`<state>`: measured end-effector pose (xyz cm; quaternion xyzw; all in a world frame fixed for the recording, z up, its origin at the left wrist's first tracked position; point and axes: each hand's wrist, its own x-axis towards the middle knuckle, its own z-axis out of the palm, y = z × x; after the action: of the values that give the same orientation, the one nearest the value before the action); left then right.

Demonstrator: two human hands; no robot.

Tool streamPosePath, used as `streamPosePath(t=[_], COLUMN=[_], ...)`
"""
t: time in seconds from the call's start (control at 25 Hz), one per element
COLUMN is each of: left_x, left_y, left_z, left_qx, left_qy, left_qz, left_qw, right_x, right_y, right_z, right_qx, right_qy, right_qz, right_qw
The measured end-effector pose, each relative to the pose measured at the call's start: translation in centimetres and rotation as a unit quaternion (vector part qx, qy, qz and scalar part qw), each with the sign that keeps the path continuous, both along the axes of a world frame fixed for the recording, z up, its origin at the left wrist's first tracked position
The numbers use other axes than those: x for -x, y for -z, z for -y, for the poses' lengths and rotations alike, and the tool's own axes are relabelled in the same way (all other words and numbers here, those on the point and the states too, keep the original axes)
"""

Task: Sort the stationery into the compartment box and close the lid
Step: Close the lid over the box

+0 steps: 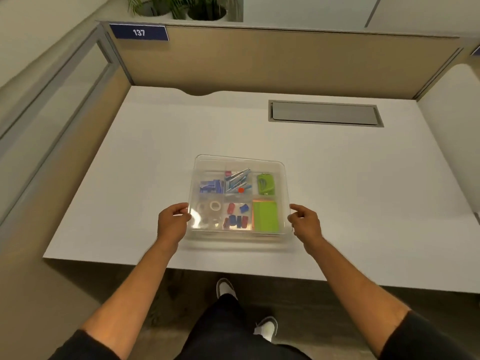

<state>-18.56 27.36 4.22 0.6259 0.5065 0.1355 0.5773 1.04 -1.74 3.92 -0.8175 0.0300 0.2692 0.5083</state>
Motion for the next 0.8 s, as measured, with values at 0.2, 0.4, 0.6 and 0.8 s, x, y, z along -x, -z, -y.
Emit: streamPosePath(t=[0.2, 0.4, 0.6, 0.8], left_x=[-0.1, -0.2, -0.2, -0.3], left_y=[1.3, 2.3, 2.8, 3.1], left_z=[-0.9, -1.7, -2.4, -2.6], left_qx=[0.001, 0.01, 0.012, 0.016], left_qy=[0.016, 0.025, 0.044, 0.052], left_qz=[-0.004, -0.014, -0.03, -0.04], left_qw=[1.0, 1.0, 0.999, 0.998], right_x=[0.4, 0.4, 0.5, 0.0], right_y=[0.2, 1.1, 1.3, 1.7], right_z=[-0.4, -1.6, -2.2, -1.9], right_qx=[0.016, 0.031, 0.041, 0.047], right_qy=[-0.003, 0.003, 0.014, 0.006], right_qz=[0.014, 0.035, 0.051, 0.045], right_qw=[1.0, 0.999, 0.998, 0.998])
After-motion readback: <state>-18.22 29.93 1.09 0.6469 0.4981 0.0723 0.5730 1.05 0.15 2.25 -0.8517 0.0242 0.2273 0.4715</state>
